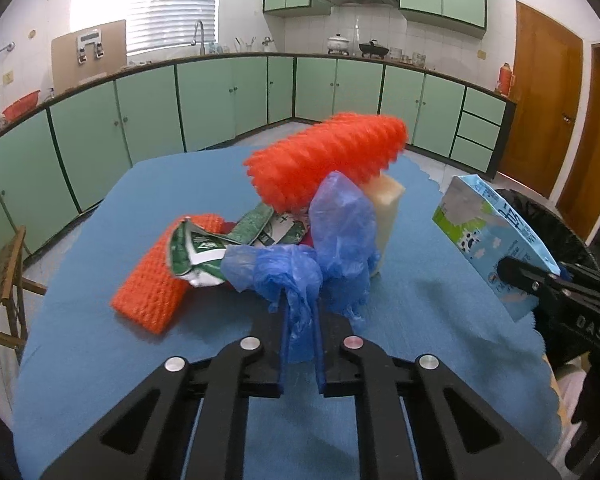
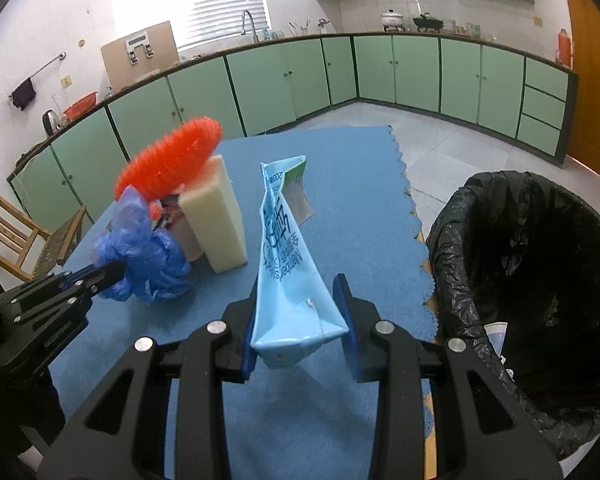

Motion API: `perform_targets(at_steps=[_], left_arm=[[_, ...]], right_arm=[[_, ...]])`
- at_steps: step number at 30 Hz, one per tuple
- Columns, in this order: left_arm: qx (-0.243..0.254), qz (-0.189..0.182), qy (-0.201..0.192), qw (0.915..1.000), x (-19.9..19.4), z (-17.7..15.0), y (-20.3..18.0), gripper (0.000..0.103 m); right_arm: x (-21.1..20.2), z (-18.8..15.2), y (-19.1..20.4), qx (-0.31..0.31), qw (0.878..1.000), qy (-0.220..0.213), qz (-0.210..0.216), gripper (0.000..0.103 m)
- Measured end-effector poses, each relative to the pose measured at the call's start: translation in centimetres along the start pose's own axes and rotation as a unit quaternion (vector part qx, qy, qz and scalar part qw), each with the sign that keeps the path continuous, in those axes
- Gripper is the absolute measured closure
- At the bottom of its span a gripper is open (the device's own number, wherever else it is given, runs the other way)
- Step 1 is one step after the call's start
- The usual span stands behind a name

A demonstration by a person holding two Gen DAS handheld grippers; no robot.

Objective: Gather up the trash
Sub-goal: 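Grasp the blue plastic bag with the left gripper and lift it, then carry the blue bag and packet over the bin and open both grippers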

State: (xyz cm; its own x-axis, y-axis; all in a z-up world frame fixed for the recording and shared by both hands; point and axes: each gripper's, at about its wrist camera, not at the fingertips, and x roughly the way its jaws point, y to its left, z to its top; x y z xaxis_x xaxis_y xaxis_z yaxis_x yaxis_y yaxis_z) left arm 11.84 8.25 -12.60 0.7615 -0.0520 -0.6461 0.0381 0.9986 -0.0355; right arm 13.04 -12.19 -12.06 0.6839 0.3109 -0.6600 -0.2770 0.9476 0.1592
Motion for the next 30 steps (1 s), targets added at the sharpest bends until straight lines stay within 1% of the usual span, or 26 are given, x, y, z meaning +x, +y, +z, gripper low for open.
perform_targets(at_steps=[5,10,18,30], left_arm=[[0.005,-0.015,0.001,0.9999,-2.1,-0.3,0.0,0.093],[0.009,-0.028,-0.004,0.9996,-3.3,-0.3,-0.7,0.093],[0.021,-0.039,-0.03,0.9985,-5.3,1.4,-2.2,0.093],[0.033,-0.064,-0.051,0.9961,-6.8,2.7,-5.3,0.093]], right_arm=[[-1.6,0.1,0.4,0.003,1.0,-0.012,0.002,0.071],[-3.3,0.2,0.6,0.002,1.0,-0.022,0.001,0.071],[-6.1,0.2,0.0,0.012,0.999,-0.04,-0.006,0.071],[-10.1,0.6,-1.8,0.03,0.997,-0.075,-0.022,0.071]])
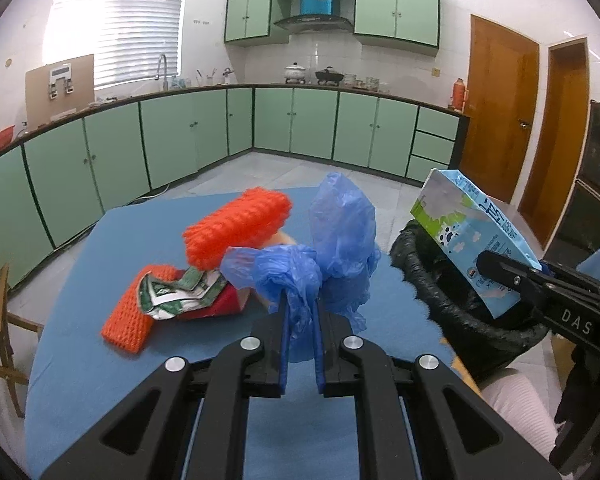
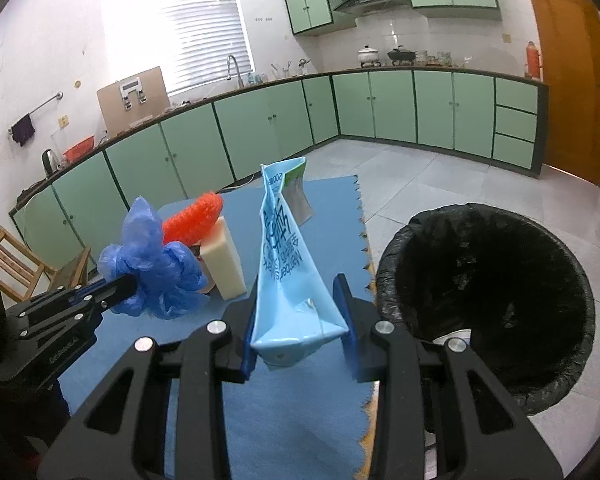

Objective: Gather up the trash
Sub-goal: 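Carry the blue bag and packet over the bin and open both grippers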

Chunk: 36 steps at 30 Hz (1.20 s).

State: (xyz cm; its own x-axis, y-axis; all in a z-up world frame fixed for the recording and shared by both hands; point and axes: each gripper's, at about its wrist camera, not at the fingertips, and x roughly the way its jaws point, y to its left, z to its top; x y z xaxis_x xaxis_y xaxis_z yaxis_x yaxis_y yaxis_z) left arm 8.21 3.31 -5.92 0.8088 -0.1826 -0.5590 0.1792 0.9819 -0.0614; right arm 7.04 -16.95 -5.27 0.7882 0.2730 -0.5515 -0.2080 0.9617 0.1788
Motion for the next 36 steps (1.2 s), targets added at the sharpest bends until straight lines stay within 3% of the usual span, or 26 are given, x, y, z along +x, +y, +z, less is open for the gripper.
perform_targets(at_steps=[22,36], left_arm=[[0.038,-0.074,-0.028,0.9961,3.0,4.4,-9.0,0.093],[0.083,-0.117,-0.012,0.9896,9.2,5.9,-17.6,0.093]], right_arm=[[-4.7,1.6,-8.9,0.035,0.994,-0.054,-0.094,0.071],[-2.9,-0.5,-18.4,0.068,0.984,-0.029,-0.159,0.071]])
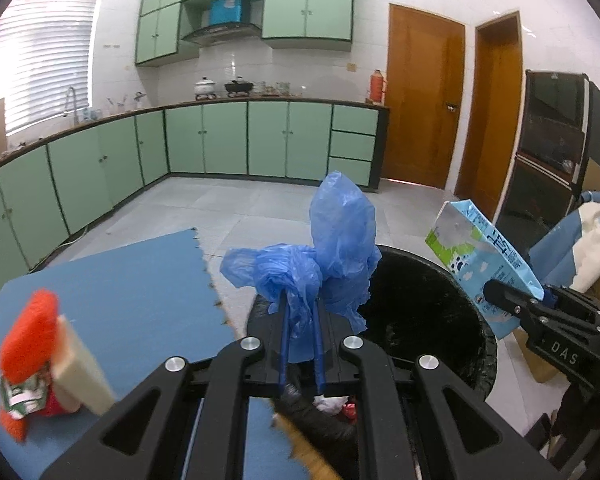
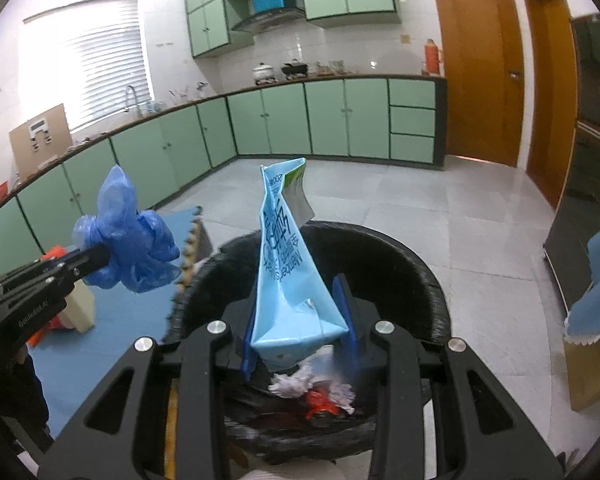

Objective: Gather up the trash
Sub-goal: 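Carry the blue bag and packet over the bin and open both grippers, then grasp the orange bristle scrubber with the right gripper while the left gripper approaches the yellow sponge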

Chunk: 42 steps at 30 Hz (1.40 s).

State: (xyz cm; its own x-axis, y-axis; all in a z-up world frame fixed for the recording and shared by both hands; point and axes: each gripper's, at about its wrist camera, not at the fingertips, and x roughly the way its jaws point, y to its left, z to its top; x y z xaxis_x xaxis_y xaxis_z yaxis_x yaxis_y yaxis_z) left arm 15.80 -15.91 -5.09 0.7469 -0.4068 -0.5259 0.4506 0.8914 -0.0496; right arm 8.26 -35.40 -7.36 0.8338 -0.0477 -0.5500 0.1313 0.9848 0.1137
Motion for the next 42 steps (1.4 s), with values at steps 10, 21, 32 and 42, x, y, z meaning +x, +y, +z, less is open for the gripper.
perform_targets(at_steps=[10,21,32,42], left_arm=[[0.015,-0.013,0.045,0.9988,7.1,-0.2,-4.4,0.093],[0.004,-0.031,0.064,0.9975,8.3,0.0,-3.8,0.043],[-0.025,0.03,0.02,0.9991,-0.3,-0.4,4.1,0.032],[-0.057,0.159,-0.012,0.9855,-10.0,-3.8,14.8,0.032]], right_arm=[[5.0,-1.5,-4.6,0.016,0.999,0.035,-0.015,0.071],[6.1,-3.5,-6.8,0.039,0.997,0.045,-0.044,0.02],[1.4,-2.5,-1.2,0.032,0.999,0.018,-0.018,0.009],[0.8,-1.2,10.8,-0.021,0.997,0.008,0.077,0.009]])
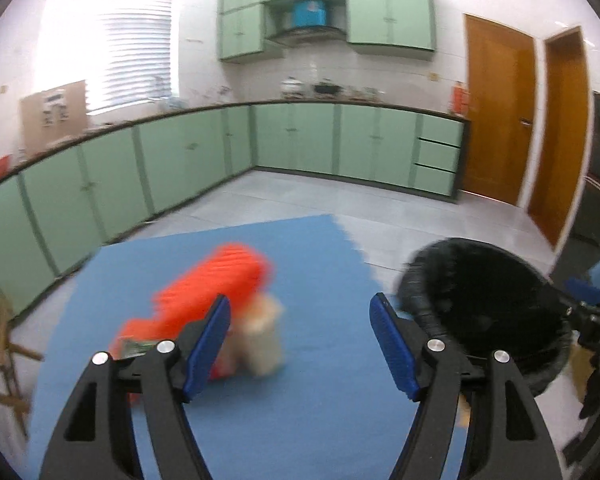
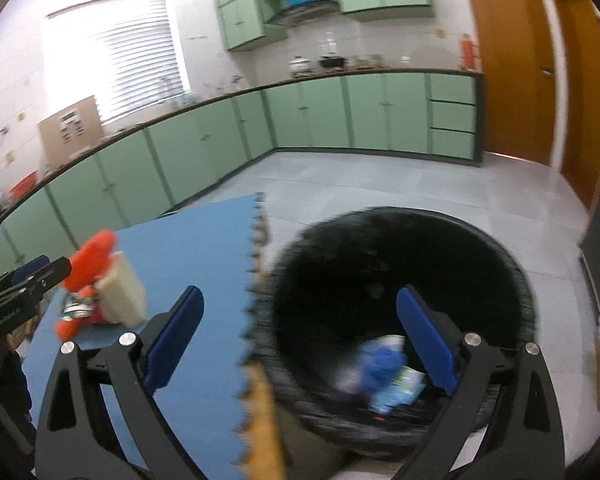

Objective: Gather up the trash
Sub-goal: 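Grasp the orange bristle scrubber with the right gripper while the left gripper approaches the yellow sponge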

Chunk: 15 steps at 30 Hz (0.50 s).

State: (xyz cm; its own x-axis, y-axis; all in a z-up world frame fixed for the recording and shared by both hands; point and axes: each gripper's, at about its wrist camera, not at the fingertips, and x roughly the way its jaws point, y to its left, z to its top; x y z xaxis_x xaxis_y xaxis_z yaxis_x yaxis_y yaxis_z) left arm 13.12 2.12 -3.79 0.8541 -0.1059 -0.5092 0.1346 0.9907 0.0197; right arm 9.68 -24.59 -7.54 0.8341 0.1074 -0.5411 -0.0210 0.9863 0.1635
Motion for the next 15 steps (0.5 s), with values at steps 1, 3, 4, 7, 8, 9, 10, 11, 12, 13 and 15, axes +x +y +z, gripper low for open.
perform_targets(at_steps=[1,3,4,7,8,9,10,11,12,13,15], left_arm=[[-0.003,0.011,-0.002,0.9999,-0.4,-0.2,1.0,0.032],[-0.013,0.043,-0.006,0.999,-1.2,-0.6,3.9,0.032],[-0.018,0.054,-0.007,0.9983,-1.4,-0.8,5.0,0.032],[-0.037,0.087,-0.01,0.9955,-2.0,-1.3,8.3,0.032],[-0.041,0.098,-0.012,0.9942,-2.2,-1.4,9.4,0.032],[-0.045,0.108,-0.014,0.993,-2.3,-1.5,10.4,0.032],[-0.049,0.117,-0.017,0.9918,-2.5,-1.6,11.1,0.032],[-0.053,0.122,-0.018,0.991,-2.6,-1.6,11.8,0.032],[-0.06,0.128,-0.017,0.9898,-2.5,-1.5,12.7,0.032],[-0.066,0.131,-0.016,0.9891,-2.5,-1.8,13.3,0.032],[-0.075,0.138,-0.015,0.9874,-2.3,-1.6,14.5,0.032]], right_arm=[[0.2,0.2,1.1,-0.006,1.0,-0.001,0.008,0.009],[0.5,0.6,3.4,-0.019,1.0,-0.003,0.023,0.009],[0.9,0.8,4.7,-0.027,0.999,-0.003,0.032,0.009],[2.0,1.3,8.0,-0.045,0.997,-0.001,0.056,0.009],[2.4,1.5,9.2,-0.051,0.997,0.0,0.064,0.009],[2.8,1.5,10.2,-0.057,0.996,0.001,0.072,0.009],[3.1,1.7,10.8,-0.062,0.995,0.001,0.076,0.009],[3.5,2.0,11.8,-0.067,0.994,0.003,0.082,0.009],[3.8,2.2,12.6,-0.07,0.994,0.003,0.087,0.009],[4.2,2.4,13.5,-0.074,0.993,0.002,0.093,0.009],[5.4,2.9,15.3,-0.079,0.991,0.005,0.104,0.009]])
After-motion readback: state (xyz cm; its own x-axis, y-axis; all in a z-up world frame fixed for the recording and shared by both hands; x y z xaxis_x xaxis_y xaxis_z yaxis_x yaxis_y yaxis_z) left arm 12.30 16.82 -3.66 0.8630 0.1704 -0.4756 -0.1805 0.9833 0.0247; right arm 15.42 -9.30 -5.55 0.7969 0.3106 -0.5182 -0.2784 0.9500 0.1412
